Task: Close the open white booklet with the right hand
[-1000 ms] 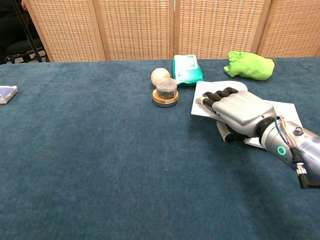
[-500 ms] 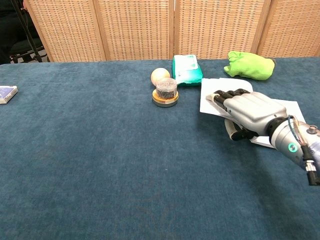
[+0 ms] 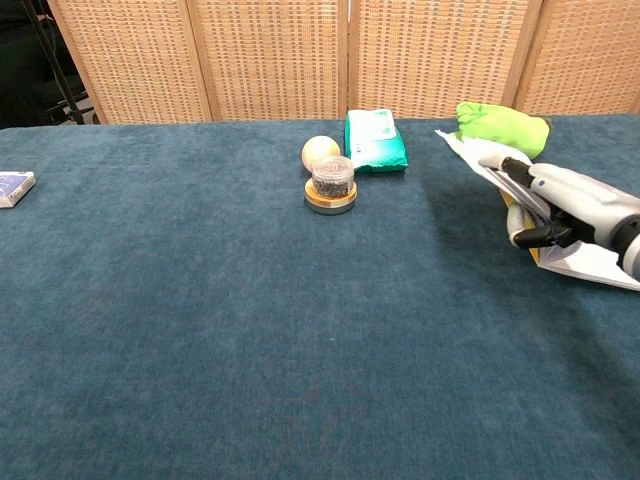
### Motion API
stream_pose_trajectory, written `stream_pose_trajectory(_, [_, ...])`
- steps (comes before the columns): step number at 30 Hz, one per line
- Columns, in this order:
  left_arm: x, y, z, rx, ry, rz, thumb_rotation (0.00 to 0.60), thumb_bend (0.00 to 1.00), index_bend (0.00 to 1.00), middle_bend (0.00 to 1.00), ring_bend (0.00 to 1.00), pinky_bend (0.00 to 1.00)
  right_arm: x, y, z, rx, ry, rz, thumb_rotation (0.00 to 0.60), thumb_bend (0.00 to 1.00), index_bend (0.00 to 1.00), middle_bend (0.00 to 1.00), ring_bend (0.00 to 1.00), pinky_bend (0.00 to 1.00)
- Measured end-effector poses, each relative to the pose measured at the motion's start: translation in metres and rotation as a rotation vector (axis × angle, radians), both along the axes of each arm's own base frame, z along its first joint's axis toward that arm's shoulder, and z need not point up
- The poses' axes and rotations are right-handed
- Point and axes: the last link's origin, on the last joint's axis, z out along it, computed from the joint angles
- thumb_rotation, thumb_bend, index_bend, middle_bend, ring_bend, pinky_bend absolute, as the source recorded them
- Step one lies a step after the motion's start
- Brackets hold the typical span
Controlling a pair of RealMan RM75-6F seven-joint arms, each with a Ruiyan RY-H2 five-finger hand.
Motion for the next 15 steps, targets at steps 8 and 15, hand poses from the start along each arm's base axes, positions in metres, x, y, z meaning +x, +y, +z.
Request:
stream_pose_trajectory(8, [0.002,-0.001,-0.004,-0.007,0.016,-0.005,0.6,0.0,0.0,0.0,0.0,0.0,-0.028,-0.005,0.026,0.053,-0.295,-0.197,0.6,0.96,0.0,0.0,0.0,0.02])
stream_pose_trajectory(15, [0.003,-0.001,-0.005,-0.012,0.019,-0.006,0.6,0.0,0.0,0.0,0.0,0.0,-0.046,0.0,0.038,0.075,-0.455,-0.345,0.6,0.86,0.0,0.0,0.0,0.01])
